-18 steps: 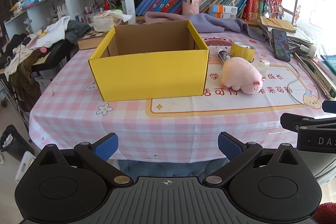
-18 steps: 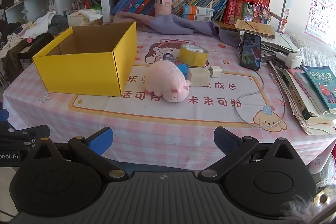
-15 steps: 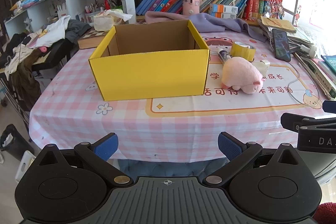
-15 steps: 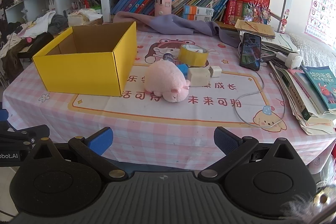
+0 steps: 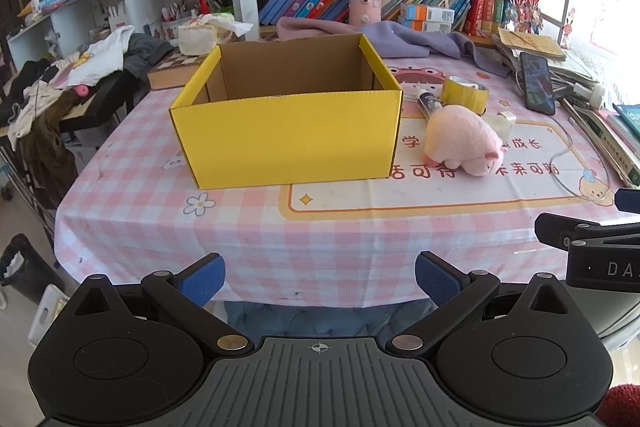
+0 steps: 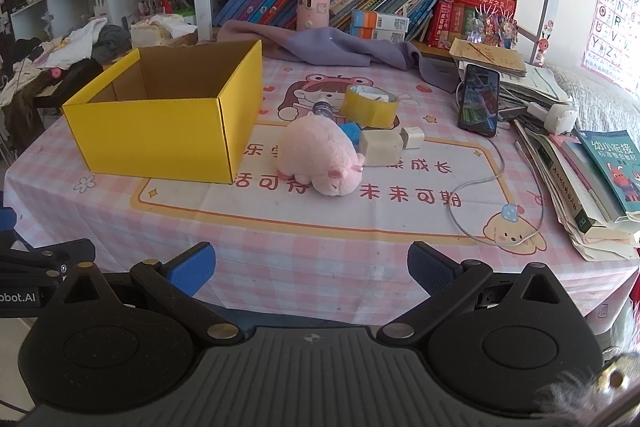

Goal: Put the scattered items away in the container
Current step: 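Move both tools toward the pink plush pig and white block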

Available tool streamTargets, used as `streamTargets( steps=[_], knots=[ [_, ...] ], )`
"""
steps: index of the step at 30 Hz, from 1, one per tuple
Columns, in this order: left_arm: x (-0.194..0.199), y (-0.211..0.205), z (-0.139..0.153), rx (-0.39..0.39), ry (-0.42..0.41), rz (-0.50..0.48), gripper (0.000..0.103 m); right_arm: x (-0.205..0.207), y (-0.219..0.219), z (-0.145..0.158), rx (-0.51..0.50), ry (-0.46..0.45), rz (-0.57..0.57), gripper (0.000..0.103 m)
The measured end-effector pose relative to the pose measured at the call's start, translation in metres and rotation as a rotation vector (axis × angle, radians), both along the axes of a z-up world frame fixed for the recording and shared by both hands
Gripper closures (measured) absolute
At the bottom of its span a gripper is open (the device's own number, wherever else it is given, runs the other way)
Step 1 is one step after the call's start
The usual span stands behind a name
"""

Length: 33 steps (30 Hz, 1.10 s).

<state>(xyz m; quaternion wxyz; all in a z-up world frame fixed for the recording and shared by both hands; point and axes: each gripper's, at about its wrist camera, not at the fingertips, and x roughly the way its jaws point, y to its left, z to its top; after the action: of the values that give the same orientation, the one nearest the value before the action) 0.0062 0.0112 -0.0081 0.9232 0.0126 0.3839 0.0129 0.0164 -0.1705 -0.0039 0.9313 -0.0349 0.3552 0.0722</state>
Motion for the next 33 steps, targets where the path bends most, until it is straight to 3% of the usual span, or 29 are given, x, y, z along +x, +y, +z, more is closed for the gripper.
streamTargets(
  steps=[33],
  knots=[
    [0.007, 0.007, -0.006, -0.016, 0.054, -0.014, 0.001, 0.006, 0.011, -0.003, -0.015, 0.009, 0.015, 0.000]
  ],
)
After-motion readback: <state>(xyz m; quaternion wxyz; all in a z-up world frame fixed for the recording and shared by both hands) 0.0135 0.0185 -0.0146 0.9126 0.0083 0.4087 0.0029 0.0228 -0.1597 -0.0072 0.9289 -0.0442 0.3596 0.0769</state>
